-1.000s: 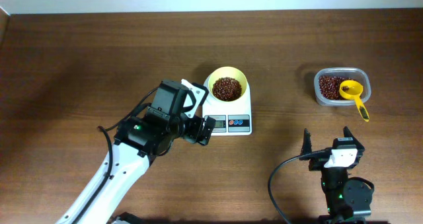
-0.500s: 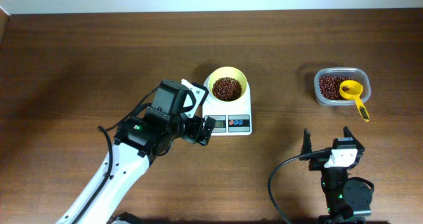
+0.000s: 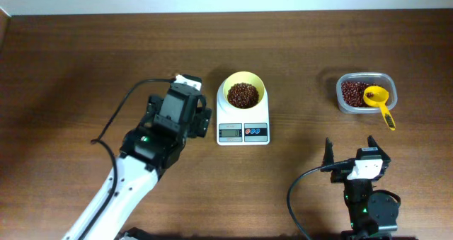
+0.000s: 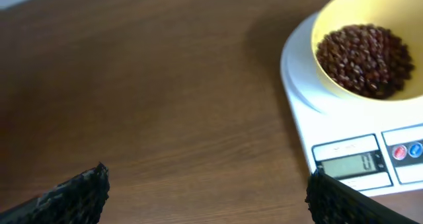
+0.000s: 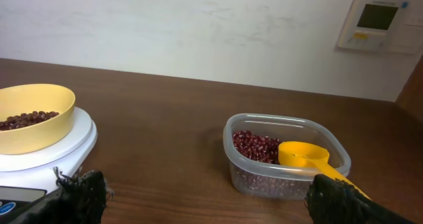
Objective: Scoop item into bowl and weigh 50g on scale
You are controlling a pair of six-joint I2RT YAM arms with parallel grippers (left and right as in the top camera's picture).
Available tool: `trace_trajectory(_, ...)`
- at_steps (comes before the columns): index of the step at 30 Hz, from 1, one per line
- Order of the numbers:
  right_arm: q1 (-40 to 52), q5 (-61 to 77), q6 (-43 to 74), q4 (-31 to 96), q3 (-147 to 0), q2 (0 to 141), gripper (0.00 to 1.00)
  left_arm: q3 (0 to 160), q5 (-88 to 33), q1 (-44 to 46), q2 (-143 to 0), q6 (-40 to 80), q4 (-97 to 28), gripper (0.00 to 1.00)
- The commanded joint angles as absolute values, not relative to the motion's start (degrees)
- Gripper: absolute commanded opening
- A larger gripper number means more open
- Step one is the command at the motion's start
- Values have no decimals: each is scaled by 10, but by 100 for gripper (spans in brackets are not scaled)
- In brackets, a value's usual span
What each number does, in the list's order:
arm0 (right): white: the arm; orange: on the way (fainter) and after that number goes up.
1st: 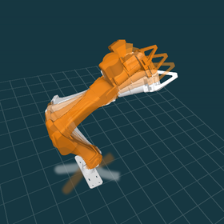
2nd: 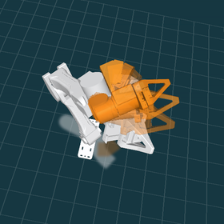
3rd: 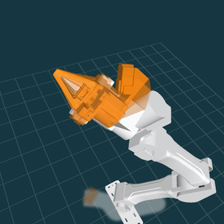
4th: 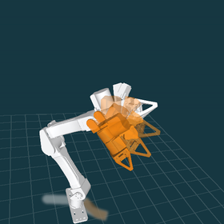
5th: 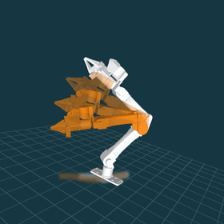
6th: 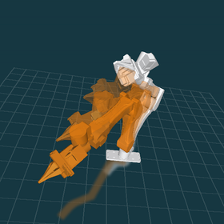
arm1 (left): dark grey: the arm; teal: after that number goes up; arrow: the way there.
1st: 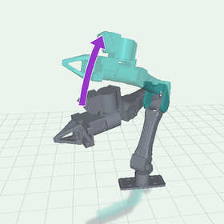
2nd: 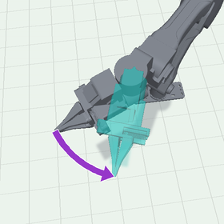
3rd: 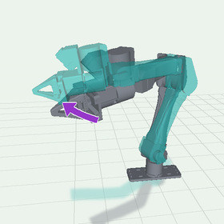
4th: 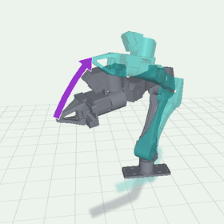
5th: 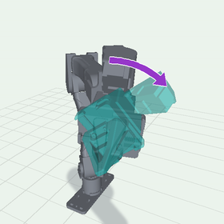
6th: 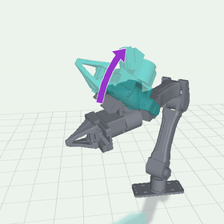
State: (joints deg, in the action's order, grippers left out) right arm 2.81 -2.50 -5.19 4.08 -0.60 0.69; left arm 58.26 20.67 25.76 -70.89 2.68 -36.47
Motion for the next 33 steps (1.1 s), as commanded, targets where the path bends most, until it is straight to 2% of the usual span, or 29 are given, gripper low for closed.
trace_trajectory(1, 25, -22, -57, 46, -3, 2, 99, 583, 241, 258, -634, 30, -363, 99)
trace_trajectory(5, 25, -22, -57, 46, -3, 2, 99, 576, 315, 258, -569, 18, -368, 99)
trace_trajectory(8, 25, -22, -57, 46, -3, 2, 99, 568, 304, 229, -530, -3, -360, 99)
trace_trajectory(12, 25, -22, -57, 46, -3, 2, 99, 509, 207, 115, -441, -3, -344, 99)
trace_trajectory(13, 25, -22, -57, 46, -3, 2, 99, 479, 150, 62, -391, -3, -325, 99)
trace_trajectory(15, 25, -22, -57, 46, -3, 2, 99, 435, 67, 21, -339, -3, -303, 99)
trace_trajectory(21, 25, -22, -57, 46, -3, 2, 99, 253, 34, 13, -231, -3, -115, 99)
trace_trajectory(33, 25, -22, -57, 46, -3, 2, 99, 162, 12, 13, -158, -3, -53, 99)
